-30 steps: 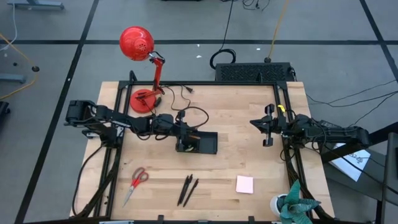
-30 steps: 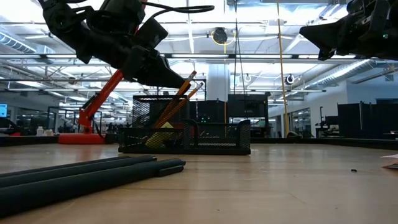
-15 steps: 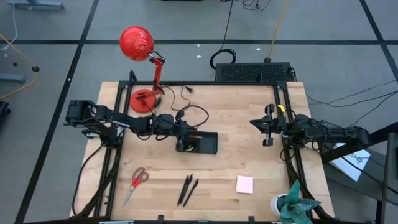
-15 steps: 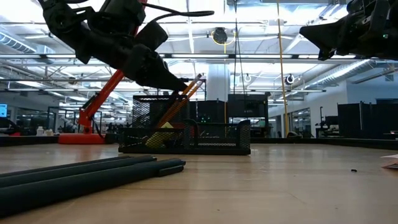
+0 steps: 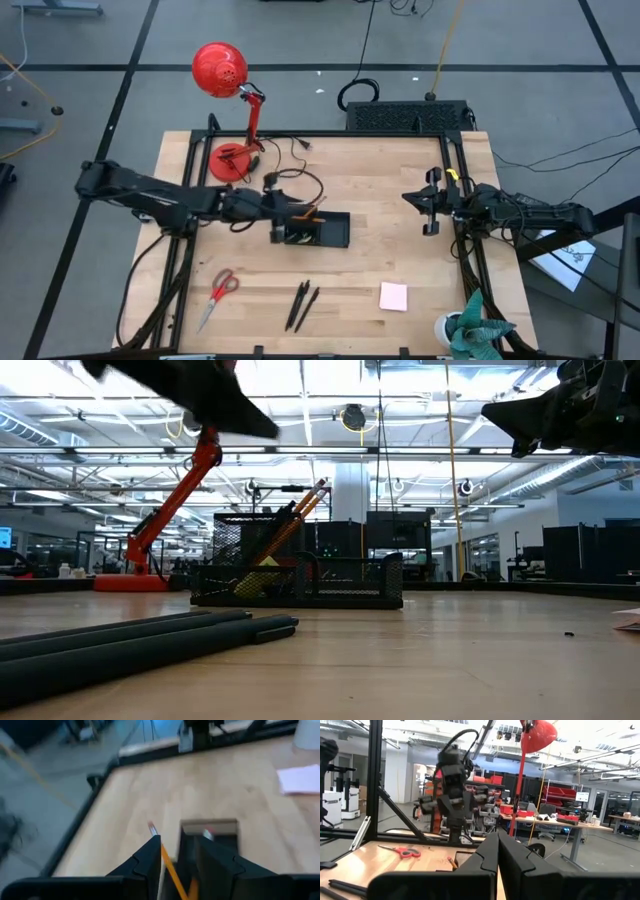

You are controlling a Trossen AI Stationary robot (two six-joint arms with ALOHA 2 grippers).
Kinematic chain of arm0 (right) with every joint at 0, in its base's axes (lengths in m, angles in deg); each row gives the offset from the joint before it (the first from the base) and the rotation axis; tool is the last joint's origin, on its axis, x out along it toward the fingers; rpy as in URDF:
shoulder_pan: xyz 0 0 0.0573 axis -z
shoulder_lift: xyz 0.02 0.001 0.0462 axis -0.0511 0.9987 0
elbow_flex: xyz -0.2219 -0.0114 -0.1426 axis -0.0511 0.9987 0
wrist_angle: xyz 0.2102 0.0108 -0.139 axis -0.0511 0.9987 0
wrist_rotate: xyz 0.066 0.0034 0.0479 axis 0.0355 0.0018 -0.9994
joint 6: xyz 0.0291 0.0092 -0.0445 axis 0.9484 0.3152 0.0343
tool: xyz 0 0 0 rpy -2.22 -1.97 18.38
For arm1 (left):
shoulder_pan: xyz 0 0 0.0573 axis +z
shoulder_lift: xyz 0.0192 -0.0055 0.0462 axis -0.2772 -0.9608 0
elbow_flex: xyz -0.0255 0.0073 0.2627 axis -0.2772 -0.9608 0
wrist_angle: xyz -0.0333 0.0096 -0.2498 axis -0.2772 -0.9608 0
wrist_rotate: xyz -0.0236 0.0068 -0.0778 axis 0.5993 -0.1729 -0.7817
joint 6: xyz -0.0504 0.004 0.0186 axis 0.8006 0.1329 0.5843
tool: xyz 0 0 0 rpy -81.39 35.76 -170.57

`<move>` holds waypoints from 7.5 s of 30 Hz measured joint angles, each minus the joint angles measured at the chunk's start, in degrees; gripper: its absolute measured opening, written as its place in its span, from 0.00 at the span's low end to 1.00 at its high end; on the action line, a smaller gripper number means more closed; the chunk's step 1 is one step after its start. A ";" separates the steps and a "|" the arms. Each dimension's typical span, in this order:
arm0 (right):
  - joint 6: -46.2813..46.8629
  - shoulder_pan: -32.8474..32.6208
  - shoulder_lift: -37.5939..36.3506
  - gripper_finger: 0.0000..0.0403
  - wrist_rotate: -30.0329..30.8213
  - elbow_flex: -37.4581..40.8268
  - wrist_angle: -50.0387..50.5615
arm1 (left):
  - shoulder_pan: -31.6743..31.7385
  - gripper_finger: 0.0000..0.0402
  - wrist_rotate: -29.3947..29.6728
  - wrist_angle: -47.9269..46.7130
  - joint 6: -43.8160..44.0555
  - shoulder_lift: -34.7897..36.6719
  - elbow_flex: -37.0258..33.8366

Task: Pick and place office supplies into organizer
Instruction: Adjust the black pens on the table, then put the left pen into the top left section of the desk organizer

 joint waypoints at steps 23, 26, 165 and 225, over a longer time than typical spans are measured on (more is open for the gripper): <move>2.97 -0.02 0.22 0.00 0.00 0.00 -0.51 | -25.72 0.04 1.12 -10.07 32.02 -29.58 15.71; 3.02 -0.02 0.22 0.00 0.00 0.00 -0.54 | -24.96 0.04 0.54 -14.43 33.13 -34.12 19.29; 3.87 -0.01 0.94 0.00 1.33 0.00 0.41 | -28.54 0.45 -11.62 -49.71 76.45 -34.76 20.28; 4.00 -0.01 0.96 0.00 1.40 -0.02 0.43 | -31.34 0.40 -8.13 -34.34 81.82 -30.72 9.69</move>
